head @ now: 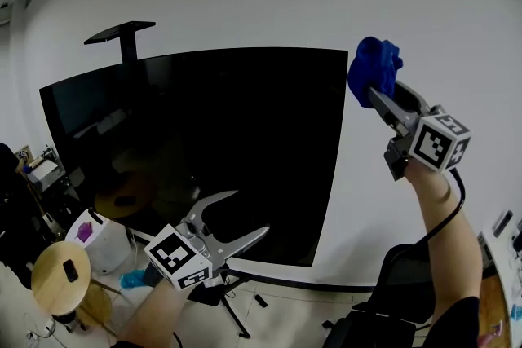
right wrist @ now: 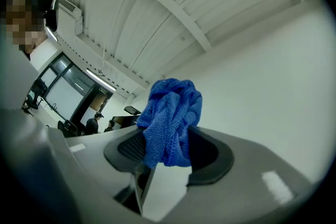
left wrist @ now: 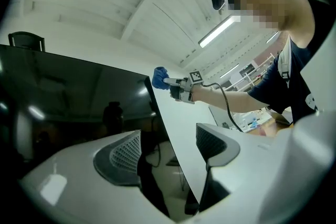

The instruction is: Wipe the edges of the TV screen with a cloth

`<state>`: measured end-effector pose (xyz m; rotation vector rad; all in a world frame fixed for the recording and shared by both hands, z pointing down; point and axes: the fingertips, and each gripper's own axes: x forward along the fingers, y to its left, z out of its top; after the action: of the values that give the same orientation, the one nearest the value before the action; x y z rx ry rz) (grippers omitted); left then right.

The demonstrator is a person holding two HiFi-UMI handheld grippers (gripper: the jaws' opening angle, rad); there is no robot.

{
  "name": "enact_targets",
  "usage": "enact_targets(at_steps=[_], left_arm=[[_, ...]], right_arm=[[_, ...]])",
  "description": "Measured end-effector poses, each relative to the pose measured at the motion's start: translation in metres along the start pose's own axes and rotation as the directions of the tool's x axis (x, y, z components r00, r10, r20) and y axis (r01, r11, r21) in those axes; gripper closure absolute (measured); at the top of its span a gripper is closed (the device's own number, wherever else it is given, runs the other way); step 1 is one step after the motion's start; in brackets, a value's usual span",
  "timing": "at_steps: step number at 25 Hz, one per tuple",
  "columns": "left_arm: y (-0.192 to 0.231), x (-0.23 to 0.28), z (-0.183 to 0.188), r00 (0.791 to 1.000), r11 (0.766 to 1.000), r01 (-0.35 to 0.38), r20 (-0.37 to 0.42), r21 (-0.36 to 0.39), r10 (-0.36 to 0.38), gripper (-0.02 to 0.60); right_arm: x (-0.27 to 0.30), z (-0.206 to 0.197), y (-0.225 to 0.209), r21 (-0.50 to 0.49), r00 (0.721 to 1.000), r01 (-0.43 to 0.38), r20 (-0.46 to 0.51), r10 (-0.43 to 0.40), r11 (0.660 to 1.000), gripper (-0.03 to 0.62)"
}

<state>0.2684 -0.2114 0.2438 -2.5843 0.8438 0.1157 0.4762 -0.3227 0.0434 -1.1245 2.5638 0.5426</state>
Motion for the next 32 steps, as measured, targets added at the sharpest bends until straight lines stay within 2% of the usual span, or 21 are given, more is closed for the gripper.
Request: enact_targets(at_steps=[4,9,17,21,28,32], left_arm=[[0.001,0.016,0.009,1.0,1.0,0.007,0.016,0.018,-0.007,0.275],[-0.002,0.027,-0.004,1.0,1.0,0.015,-0.002,0.005,-0.015,0.275],[-0.013,0.034,-0.038,0.998,0.998,0.036,-0.042,-0.045,-0.038,0.275],[-0.024,0.025,-0.065,0.998,0.997,0.038,-0.056,-0.063,-0.042,0.275],[-0.026,0.034,-0.08,0.995,0.988,0.055,-0.073,-0.146,-0.066,0.275],[-0.043,0.029,-0.106,0.992,0.981,0.068,-0.093,-0.182,-0.086,0.275]], right_arm=[[0.023,0.008,-0.008,-0.017,1.0,-0.009,-0.005,0.009,1.0,0.367],[0.026,-0.004,-0.011,0.064,0.999,-0.044,0.017,0.043,0.997,0.369],[0.012,-0.07,-0.008,0.21,0.997,-0.079,-0.004,0.081,0.975,0.372],[-0.008,-0.11,0.008,0.234,0.997,-0.074,-0.019,0.081,0.97,0.375],[-0.014,-0.142,0.005,0.267,0.993,-0.043,-0.096,0.071,0.963,0.381],[-0.037,-0.18,0.017,0.299,0.988,-0.025,-0.138,0.069,0.954,0.382]])
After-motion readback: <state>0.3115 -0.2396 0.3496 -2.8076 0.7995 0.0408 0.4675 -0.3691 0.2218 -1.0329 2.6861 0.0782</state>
